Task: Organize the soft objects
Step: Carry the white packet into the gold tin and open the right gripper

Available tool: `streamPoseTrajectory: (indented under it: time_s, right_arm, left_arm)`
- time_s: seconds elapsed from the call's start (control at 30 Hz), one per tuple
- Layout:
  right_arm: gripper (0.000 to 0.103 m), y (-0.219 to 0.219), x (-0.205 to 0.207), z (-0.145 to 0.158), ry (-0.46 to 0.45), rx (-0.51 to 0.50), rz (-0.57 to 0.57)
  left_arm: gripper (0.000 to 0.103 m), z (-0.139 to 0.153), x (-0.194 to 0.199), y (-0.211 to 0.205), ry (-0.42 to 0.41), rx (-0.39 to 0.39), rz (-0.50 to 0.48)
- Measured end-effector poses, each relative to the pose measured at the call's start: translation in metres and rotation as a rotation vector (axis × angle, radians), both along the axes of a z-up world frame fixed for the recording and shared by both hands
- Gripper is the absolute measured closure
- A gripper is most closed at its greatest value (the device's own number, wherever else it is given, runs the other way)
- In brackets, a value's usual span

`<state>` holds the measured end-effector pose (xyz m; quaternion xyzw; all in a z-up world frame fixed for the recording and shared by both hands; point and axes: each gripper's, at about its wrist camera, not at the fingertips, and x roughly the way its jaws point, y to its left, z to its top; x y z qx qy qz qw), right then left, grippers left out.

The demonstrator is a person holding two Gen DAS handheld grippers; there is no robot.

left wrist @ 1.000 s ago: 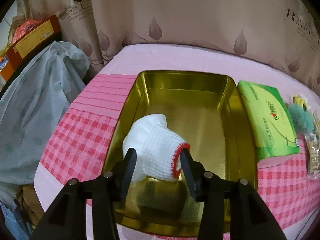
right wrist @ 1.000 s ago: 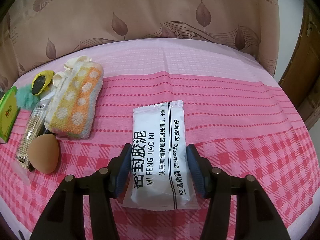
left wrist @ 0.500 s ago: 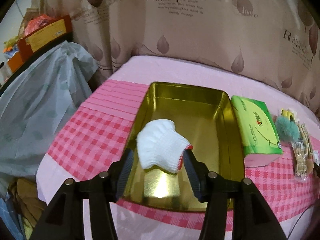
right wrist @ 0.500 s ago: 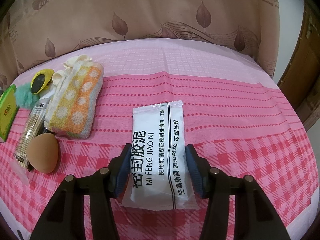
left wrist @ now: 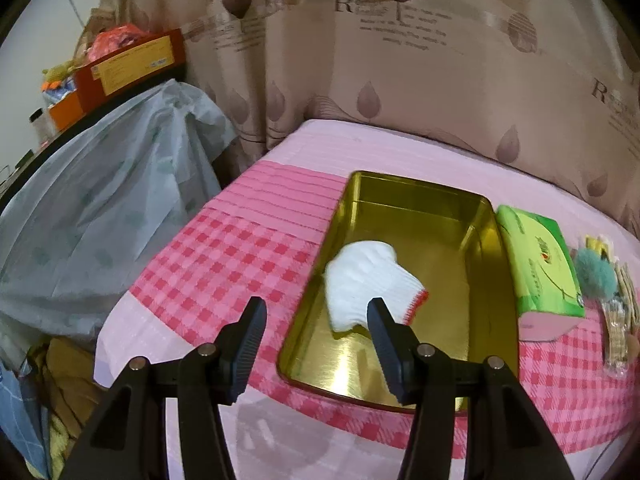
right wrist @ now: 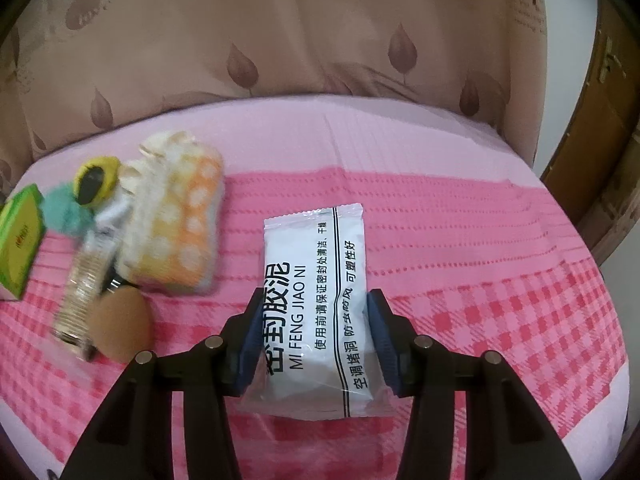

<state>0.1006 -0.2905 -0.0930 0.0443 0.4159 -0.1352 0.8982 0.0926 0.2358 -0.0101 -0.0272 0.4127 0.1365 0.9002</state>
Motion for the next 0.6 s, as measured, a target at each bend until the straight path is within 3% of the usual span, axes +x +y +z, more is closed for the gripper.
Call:
streamPoseTrajectory:
  time_s: [0.33,0.6]
  right_arm:
    - [0.058,0.063,0.009,0.061,-0.104,0.017,0.18]
    - [0.058,0.188,0.02,0.076,-0.118,0.038,0.429]
  left_arm:
    - [0.049,0.003,-0.007,0.048,-0.012,-0.096,0.219]
    - [0.049,0.01,-0.019,0.076,-0.028,-0.095,0.36]
